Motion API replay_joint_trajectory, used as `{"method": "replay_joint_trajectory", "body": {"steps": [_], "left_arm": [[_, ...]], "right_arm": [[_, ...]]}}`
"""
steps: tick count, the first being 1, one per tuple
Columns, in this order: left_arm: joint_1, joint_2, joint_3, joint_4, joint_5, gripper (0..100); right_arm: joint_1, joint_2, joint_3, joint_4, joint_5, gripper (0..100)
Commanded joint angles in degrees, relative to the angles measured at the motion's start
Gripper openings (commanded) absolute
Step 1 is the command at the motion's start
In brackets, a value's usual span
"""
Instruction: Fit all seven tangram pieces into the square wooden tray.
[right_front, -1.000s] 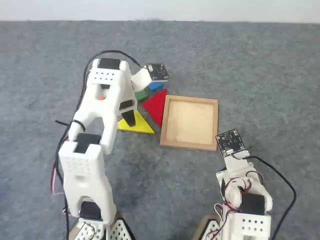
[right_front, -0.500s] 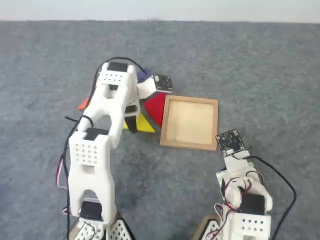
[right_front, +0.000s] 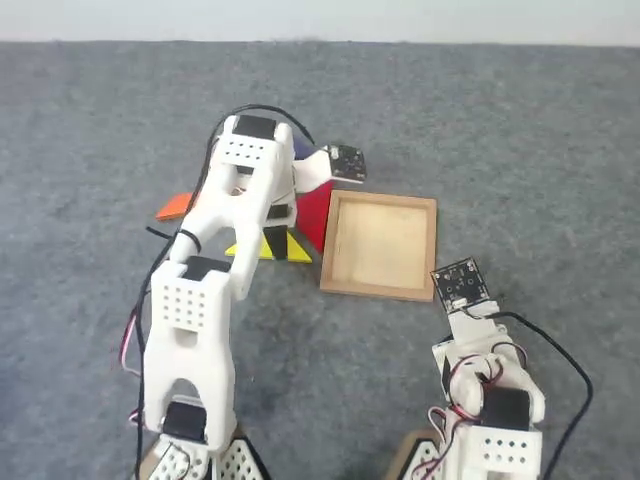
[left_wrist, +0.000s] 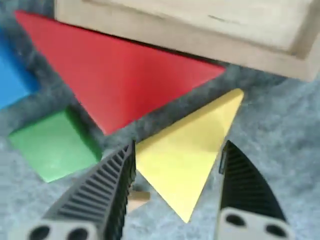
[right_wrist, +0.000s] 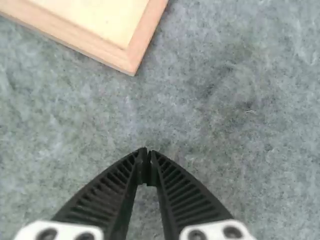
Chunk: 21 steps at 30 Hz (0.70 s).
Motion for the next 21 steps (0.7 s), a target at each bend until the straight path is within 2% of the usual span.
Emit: {"method": "replay_joint_trajectory", "body": {"steps": [1,12,17,21], "left_arm": [[-1.5,0.9,-2.3,0.5,-2.7,26],[-3.0,5.8,-2.3,-1.2,-2.6,26],[-2.5,5.6,-2.2,-1.0,-2.7,13],[-2.5,5.5,-2.3,0.8,-2.7,11]], "right_arm": [[-0.2,-0.8,1.0,0.1,0.4,0.8],[-0.2,-0.8,1.0,0.1,0.4,0.8],[-0.2,-0.8,1.0,0.1,0.4,0.8],[-0.2,-0.8,1.0,0.1,0.4,0.8]]}}
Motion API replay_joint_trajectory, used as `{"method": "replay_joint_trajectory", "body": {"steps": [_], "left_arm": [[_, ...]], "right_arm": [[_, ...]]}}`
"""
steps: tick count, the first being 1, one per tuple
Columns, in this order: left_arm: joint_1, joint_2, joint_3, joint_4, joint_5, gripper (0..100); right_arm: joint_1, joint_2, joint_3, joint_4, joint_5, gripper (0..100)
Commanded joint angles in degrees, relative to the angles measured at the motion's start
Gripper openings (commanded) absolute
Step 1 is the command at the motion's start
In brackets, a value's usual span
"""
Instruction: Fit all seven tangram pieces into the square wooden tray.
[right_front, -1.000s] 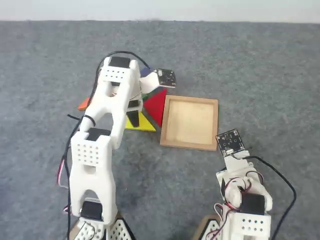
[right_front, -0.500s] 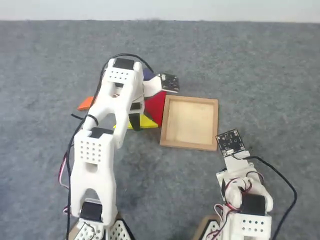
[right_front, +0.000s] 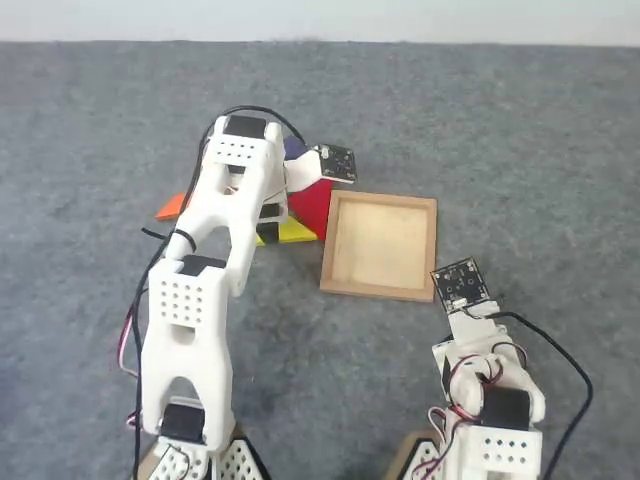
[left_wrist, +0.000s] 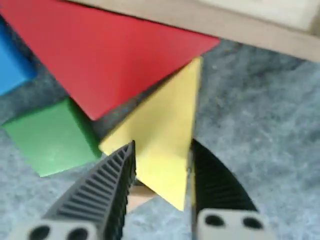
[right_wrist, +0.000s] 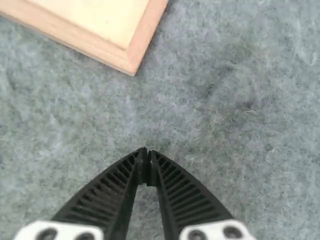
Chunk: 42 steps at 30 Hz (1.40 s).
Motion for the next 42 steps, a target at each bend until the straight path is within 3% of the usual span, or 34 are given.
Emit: {"method": "replay_joint_trajectory", "body": {"steps": [1,10,20,23,26,30,32,34,37,42], "left_arm": [[-0.4,0.7,0.1,1.8,-0.4,11],[-0.3,-4.2,0.6,9.5,-0.4,10],[0.9,-14.2,13.7,9.4,0.2,9],[0.7,-21.4,16.9,8.4,4.0,6],[0.8,-29.1,19.6,0.9,17.8,6],[0.5,-32.4,23.0,-19.1,46.2,10],[0.4,-30.1,23.0,-23.1,59.4,16],[1.0,-25.7,21.8,-24.4,68.3,23],[0.5,-17.9,19.2,-26.6,78.8,26],[-0.9,-7.8,11.6,-20.5,80.0,26]], "right_arm": [[-0.2,-0.8,1.0,0.1,0.4,0.8],[-0.2,-0.8,1.0,0.1,0.4,0.8],[-0.2,-0.8,1.0,0.1,0.4,0.8],[-0.2,-0.8,1.0,0.1,0.4,0.8],[-0.2,-0.8,1.0,0.1,0.4,0.8],[-0.2,-0.8,1.0,0.1,0.4,0.8],[-0.2,-0.8,1.0,0.1,0.4,0.8],[-0.2,-0.8,1.0,0.1,0.4,0.8],[-0.2,-0.8,1.0,0.1,0.4,0.8],[-0.2,-0.8,1.0,0.1,0.4,0.8]]}}
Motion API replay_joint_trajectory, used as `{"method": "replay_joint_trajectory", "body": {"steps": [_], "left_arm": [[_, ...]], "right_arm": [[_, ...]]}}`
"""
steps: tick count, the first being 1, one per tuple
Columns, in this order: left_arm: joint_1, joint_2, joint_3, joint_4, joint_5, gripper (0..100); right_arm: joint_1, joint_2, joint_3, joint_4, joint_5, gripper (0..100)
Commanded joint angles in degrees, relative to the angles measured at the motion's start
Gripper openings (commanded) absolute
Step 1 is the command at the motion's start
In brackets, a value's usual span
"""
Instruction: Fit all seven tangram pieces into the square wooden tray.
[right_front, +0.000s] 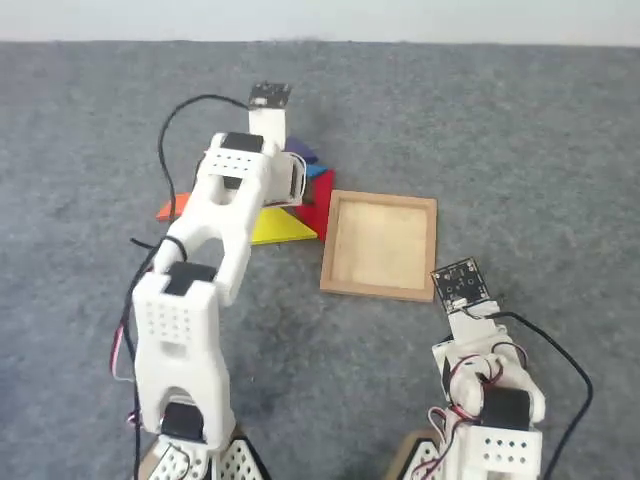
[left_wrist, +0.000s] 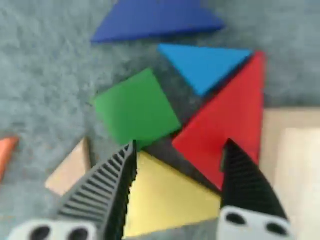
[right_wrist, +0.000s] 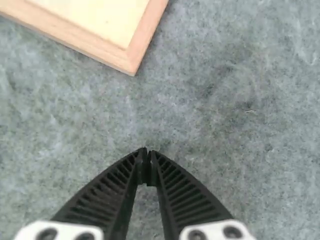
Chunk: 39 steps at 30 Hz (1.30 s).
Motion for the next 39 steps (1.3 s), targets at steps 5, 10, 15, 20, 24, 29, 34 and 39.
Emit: {"method": "replay_joint_trajectory", "body": {"steps": [5,10,15,20,24,29,34,39], "left_arm": [[-3.2,10.7,-15.9,17.5,0.1,26],[-6.0,13.5,-17.0,25.6,-6.8,26],[-6.4,13.1,-13.3,26.3,-10.5,22],[-6.2,4.8,-5.2,23.4,-13.5,21],[-5.5,-13.7,13.6,10.3,-16.7,21],[-5.3,-41.5,36.8,-3.5,-16.8,22],[-4.1,-52.1,42.2,-1.5,-31.1,26],[-3.7,-42.0,33.9,9.1,-44.8,30]], "right_arm": [[-0.2,-0.8,1.0,0.1,0.4,0.8],[-0.2,-0.8,1.0,0.1,0.4,0.8],[-0.2,-0.8,1.0,0.1,0.4,0.8],[-0.2,-0.8,1.0,0.1,0.4,0.8],[-0.2,-0.8,1.0,0.1,0.4,0.8],[-0.2,-0.8,1.0,0.1,0.4,0.8],[-0.1,-0.8,1.0,0.1,0.4,0.8],[-0.2,-0.8,1.0,0.1,0.4,0.8]]}}
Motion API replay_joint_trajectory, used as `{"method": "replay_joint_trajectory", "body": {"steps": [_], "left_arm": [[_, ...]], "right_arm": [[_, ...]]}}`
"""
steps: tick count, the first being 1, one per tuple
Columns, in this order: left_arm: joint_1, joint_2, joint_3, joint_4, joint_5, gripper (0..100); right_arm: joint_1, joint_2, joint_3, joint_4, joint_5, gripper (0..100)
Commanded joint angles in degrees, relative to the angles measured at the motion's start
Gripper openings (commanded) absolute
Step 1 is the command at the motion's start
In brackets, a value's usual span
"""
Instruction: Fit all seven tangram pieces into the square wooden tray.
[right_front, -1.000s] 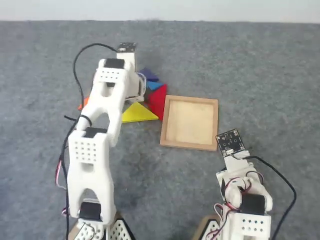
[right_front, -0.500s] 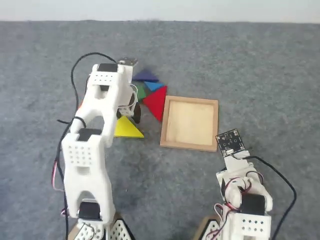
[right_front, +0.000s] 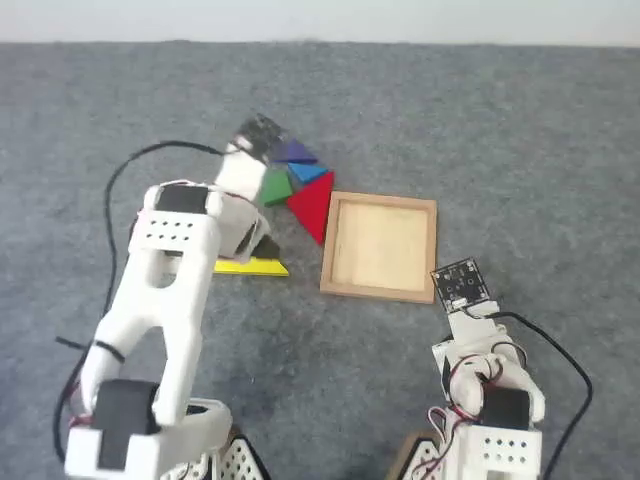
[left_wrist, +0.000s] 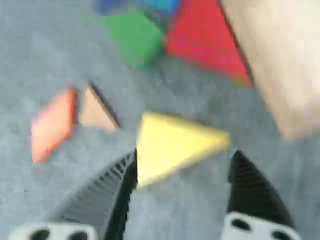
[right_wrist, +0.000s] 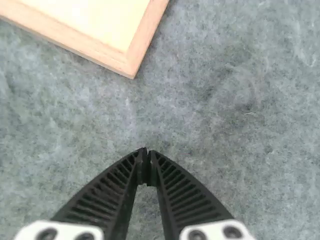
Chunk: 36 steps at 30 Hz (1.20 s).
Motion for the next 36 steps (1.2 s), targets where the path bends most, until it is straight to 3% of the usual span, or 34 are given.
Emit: {"method": "replay_joint_trajectory", "body": {"steps": [1,6,11,21,36], "left_arm": [[0.5,7.9,-9.7,9.1,-10.5,30],[0.2,20.1,-18.4,12.5,-14.9,26],[-0.7,24.0,-21.3,7.9,-18.5,26],[-1.1,24.8,-21.4,11.8,-43.6,29],[-3.3,33.9,-22.1,1.0,-47.6,32]], "right_arm": [[-0.2,-0.8,1.0,0.1,0.4,0.8],[-0.2,-0.8,1.0,0.1,0.4,0.8],[-0.2,-0.8,1.0,0.1,0.4,0.8],[-0.2,-0.8,1.0,0.1,0.4,0.8],[-0.2,-0.8,1.0,0.1,0.4,0.8]]}}
